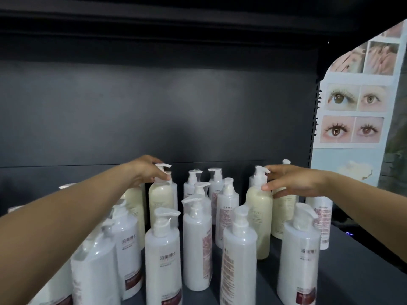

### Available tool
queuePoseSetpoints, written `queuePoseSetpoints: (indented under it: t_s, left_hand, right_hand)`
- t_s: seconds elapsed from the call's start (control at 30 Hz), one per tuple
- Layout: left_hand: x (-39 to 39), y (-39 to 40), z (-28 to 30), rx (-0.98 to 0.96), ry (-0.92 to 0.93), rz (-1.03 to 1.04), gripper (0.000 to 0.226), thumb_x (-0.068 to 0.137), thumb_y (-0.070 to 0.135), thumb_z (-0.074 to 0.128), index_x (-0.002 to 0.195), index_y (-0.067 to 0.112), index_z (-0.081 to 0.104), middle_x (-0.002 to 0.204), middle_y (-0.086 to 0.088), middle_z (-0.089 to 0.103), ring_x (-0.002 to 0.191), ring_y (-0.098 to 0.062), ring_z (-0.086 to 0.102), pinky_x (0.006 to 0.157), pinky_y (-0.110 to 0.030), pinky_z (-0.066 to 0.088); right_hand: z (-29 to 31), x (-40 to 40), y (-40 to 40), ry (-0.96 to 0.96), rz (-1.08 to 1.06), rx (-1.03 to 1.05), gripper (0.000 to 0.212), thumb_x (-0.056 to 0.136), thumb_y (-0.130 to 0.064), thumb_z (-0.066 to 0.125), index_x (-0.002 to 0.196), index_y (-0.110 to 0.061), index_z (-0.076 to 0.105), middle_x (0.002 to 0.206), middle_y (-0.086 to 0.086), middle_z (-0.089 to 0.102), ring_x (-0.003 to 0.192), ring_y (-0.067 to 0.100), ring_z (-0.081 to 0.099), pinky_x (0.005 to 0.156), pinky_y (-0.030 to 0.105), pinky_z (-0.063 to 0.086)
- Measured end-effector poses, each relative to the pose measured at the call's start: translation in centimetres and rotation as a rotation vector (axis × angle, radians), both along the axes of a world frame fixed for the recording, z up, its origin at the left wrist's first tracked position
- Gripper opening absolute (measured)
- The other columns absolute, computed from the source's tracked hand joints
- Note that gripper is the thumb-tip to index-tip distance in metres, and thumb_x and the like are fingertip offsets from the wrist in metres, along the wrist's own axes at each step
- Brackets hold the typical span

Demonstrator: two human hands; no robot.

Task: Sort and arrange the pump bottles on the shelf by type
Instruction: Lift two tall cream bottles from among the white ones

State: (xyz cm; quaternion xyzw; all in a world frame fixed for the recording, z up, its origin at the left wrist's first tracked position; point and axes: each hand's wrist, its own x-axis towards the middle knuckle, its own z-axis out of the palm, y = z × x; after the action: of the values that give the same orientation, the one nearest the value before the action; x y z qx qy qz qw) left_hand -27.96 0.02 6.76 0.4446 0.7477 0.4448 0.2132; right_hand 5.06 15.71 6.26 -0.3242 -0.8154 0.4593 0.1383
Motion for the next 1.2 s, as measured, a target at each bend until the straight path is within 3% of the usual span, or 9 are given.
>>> queuePoseSetpoints:
  t_s: [0.1, 0.23, 0.47, 0.53, 0.67, 0.8, 0.9, 0.97, 1.2]
  left_hand:
    - [-0.7, 0.1, 0.1, -0.074, 0.048, 0.004, 0.035, 0.075, -0.008, 0.068, 0.107, 0.006, 0.060, 0.099, -0.014, 0.062, 0.084, -0.020, 0.059, 0.075, -0.022, 0.049]
    - [-1.2, 0.0, 0.0, -0.161, 0.125, 0.009, 0.015, 0.077, -0.004, 0.068, 0.082, 0.007, 0.059, 0.088, -0.011, 0.062, 0.078, -0.017, 0.058, 0.066, -0.019, 0.048]
    - [-0.9, -0.3, 0.0, -0.151, 0.207, -0.014, 0.021, 0.076, 0.003, 0.072, 0.065, 0.012, 0.057, 0.072, -0.003, 0.060, 0.073, -0.016, 0.060, 0.078, -0.028, 0.053]
    - [-0.8, -0.7, 0.4, -0.122, 0.220, -0.015, 0.017, 0.075, 0.006, 0.074, 0.069, 0.012, 0.060, 0.077, -0.005, 0.062, 0.076, -0.019, 0.061, 0.085, -0.035, 0.053]
    - [-0.2, -2.4, 2.9, 0.036, 0.229, 0.058, 0.026, 0.075, 0.008, 0.075, 0.097, 0.002, 0.062, 0.092, -0.009, 0.059, 0.069, -0.015, 0.058, 0.058, -0.019, 0.050]
    - [1.0, -5.1, 7.5, 0.303, 0.161, 0.104, 0.019, 0.076, 0.005, 0.073, 0.071, 0.011, 0.055, 0.081, -0.008, 0.059, 0.063, -0.014, 0.055, 0.057, -0.016, 0.053]
    - [0.5, -8.1, 10.9, 0.457, 0.066, 0.118, 0.013, 0.079, 0.007, 0.070, 0.085, 0.007, 0.059, 0.081, -0.005, 0.060, 0.064, -0.013, 0.058, 0.062, -0.025, 0.055]
    - [-0.4, -10.7, 12.9, 0.522, 0.031, 0.117, 0.016, 0.080, 0.009, 0.069, 0.092, 0.008, 0.058, 0.091, -0.007, 0.061, 0.066, -0.013, 0.059, 0.062, -0.027, 0.054]
    - [-6.9, -21.6, 16.1, 0.618, 0.073, 0.203, 0.047, 0.078, 0.018, 0.073, 0.118, 0.005, 0.051, 0.099, -0.004, 0.061, 0.088, -0.018, 0.065, 0.061, -0.026, 0.054]
  right_hand:
    - [-1.5, -0.3, 0.5, 0.013, 0.079, -0.059, 0.042, 0.078, -0.011, 0.074, 0.117, -0.017, 0.062, 0.122, 0.003, 0.067, 0.113, 0.020, 0.063, 0.099, 0.038, 0.049]
    - [-1.9, -0.2, 0.7, 0.032, 0.129, -0.083, 0.054, 0.070, -0.016, 0.076, 0.121, -0.017, 0.060, 0.120, 0.004, 0.068, 0.110, 0.023, 0.065, 0.094, 0.042, 0.052]
    - [-2.1, -0.4, -0.2, 0.038, 0.077, 0.060, 0.043, 0.078, 0.002, 0.071, 0.117, -0.011, 0.059, 0.113, 0.009, 0.070, 0.102, 0.022, 0.069, 0.089, 0.039, 0.056]
    - [-1.4, -0.1, -0.3, 0.046, 0.084, 0.089, 0.040, 0.079, 0.000, 0.071, 0.116, -0.011, 0.060, 0.112, 0.010, 0.070, 0.102, 0.022, 0.068, 0.087, 0.037, 0.057]
    - [2.4, 0.7, -1.2, 0.128, 0.071, 0.178, 0.045, 0.071, -0.010, 0.077, 0.114, -0.012, 0.062, 0.110, 0.012, 0.071, 0.100, 0.024, 0.070, 0.084, 0.037, 0.058]
    - [7.4, 0.8, -3.7, 0.232, 0.027, 0.286, 0.082, 0.042, -0.037, 0.092, 0.114, -0.013, 0.061, 0.107, 0.008, 0.073, 0.099, 0.026, 0.070, 0.078, 0.033, 0.059]
    - [10.9, -0.4, -7.0, 0.329, -0.021, 0.370, 0.042, 0.074, -0.004, 0.072, 0.114, -0.010, 0.060, 0.098, 0.005, 0.073, 0.102, 0.028, 0.067, 0.072, 0.029, 0.060]
    - [12.8, -1.8, -9.9, 0.389, -0.044, 0.389, 0.038, 0.083, 0.007, 0.058, 0.119, -0.006, 0.055, 0.097, 0.005, 0.071, 0.100, 0.024, 0.066, 0.067, 0.025, 0.060]
    - [14.7, -12.1, -20.7, 0.497, 0.013, 0.366, 0.038, 0.089, -0.002, 0.056, 0.126, -0.009, 0.054, 0.112, 0.006, 0.068, 0.103, 0.019, 0.067, 0.076, 0.032, 0.058]
